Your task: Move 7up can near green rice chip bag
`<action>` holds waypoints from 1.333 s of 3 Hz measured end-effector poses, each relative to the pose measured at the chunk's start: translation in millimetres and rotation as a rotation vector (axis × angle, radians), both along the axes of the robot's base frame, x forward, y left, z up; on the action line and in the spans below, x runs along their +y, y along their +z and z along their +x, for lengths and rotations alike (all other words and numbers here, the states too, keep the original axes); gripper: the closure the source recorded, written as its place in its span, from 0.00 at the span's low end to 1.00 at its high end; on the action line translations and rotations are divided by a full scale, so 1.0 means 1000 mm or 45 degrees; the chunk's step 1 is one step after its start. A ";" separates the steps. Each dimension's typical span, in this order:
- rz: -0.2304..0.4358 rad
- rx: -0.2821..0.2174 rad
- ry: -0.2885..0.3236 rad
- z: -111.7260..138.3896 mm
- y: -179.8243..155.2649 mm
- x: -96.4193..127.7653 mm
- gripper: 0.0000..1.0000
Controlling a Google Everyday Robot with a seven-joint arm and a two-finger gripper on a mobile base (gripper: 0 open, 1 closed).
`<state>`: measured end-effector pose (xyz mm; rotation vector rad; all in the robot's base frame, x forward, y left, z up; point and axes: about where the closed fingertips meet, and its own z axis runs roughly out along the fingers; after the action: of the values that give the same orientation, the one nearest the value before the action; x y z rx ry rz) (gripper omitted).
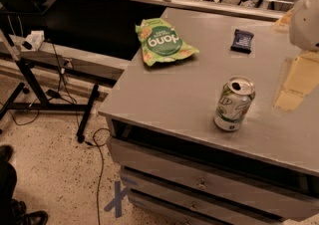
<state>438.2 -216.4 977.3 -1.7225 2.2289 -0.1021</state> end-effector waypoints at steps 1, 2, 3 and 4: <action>0.000 0.000 0.000 0.000 0.000 0.000 0.00; 0.044 -0.011 -0.021 -0.001 -0.004 -0.002 0.00; 0.158 -0.030 -0.034 0.003 -0.020 0.001 0.00; 0.365 -0.058 -0.059 0.011 -0.041 0.006 0.00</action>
Offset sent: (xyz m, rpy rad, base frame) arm -0.0014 -0.0072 -0.0156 0.0834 0.0008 -0.0390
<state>448.7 -210.3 936.5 -1.5015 2.1301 0.1590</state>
